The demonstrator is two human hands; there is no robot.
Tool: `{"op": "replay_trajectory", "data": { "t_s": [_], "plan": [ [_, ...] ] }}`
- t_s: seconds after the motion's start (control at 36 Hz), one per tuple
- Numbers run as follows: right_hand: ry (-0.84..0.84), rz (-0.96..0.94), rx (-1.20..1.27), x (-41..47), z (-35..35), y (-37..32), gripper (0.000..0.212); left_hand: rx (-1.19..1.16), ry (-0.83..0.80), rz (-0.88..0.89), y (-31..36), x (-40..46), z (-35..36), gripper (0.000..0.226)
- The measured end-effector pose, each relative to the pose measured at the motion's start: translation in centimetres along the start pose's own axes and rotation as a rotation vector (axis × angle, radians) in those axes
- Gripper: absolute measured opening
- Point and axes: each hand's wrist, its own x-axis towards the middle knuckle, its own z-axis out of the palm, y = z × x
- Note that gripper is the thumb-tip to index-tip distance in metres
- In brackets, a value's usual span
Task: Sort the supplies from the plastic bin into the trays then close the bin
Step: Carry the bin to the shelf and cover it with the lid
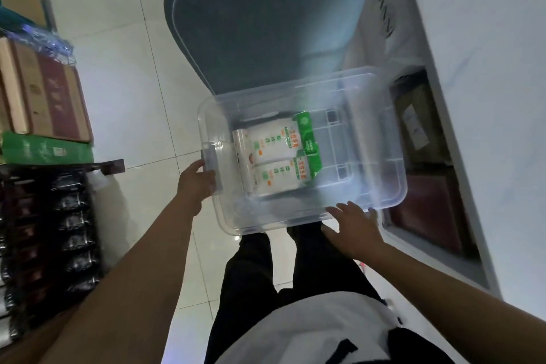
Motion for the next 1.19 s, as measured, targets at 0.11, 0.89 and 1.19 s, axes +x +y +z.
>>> {"op": "replay_trajectory", "data": {
  "t_s": [0.11, 0.89, 1.19],
  "plan": [
    [0.135, 0.131, 0.255, 1.2, -3.8, -1.4, 0.048, -0.052, -0.039, -0.003, 0.3, -1.2, -1.8, 0.053],
    [-0.007, 0.4, 1.229, 11.8, -12.7, -3.2, 0.065, -0.135, 0.203, -0.057, -5.4, -7.9, -14.2, 0.014],
    [0.067, 0.289, 1.302, 4.1, -13.7, -3.9, 0.059, -0.161, 0.041, 0.081, -3.1, -4.9, -19.7, 0.028]
  ]
}}
